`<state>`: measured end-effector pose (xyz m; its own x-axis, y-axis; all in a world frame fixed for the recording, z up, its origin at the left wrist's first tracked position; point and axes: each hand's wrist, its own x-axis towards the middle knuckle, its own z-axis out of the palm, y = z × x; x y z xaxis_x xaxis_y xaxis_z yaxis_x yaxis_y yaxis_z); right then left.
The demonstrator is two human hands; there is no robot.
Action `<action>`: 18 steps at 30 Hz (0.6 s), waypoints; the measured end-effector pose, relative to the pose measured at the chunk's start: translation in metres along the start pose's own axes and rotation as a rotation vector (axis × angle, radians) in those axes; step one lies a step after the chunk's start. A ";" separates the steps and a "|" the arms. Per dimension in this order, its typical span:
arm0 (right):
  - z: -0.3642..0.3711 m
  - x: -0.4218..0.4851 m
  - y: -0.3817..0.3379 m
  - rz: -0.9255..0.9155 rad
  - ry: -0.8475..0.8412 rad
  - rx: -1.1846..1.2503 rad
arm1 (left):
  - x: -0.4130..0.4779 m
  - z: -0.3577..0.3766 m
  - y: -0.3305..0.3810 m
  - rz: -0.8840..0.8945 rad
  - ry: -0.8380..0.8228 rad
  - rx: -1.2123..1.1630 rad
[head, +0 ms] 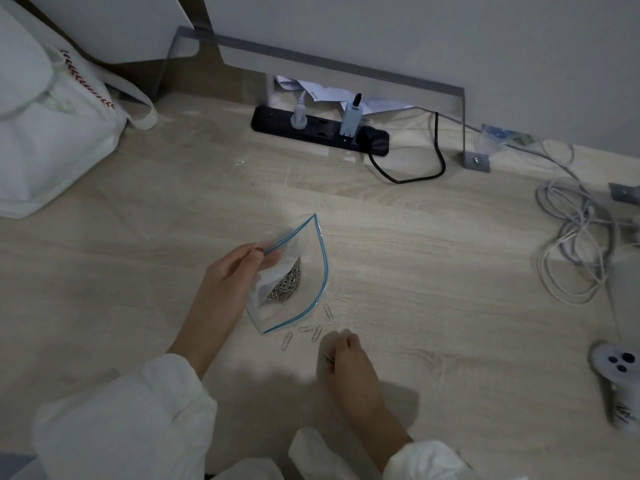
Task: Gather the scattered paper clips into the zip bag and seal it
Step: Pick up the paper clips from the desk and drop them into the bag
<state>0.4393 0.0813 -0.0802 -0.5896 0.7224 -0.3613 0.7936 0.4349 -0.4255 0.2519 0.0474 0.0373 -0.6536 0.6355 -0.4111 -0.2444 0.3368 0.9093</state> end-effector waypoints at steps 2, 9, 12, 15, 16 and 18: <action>-0.004 -0.003 -0.003 0.006 0.023 -0.030 | 0.000 0.001 0.001 0.001 -0.006 -0.002; -0.014 0.000 0.007 0.107 -0.011 0.165 | -0.001 0.002 0.002 0.022 -0.027 0.007; -0.031 0.005 0.018 0.258 0.021 0.403 | -0.001 0.001 0.002 0.021 -0.022 0.011; -0.055 0.010 0.022 0.405 0.015 0.648 | -0.001 0.000 0.001 0.013 -0.029 0.011; -0.064 0.011 0.021 0.441 0.010 0.756 | -0.002 0.000 0.001 0.012 -0.028 0.010; -0.088 0.012 0.009 0.428 0.023 0.936 | -0.002 0.001 0.001 0.009 -0.024 -0.003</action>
<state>0.4524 0.1412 -0.0154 -0.2738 0.7326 -0.6232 0.4953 -0.4480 -0.7443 0.2534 0.0468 0.0396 -0.6387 0.6545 -0.4045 -0.2412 0.3289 0.9130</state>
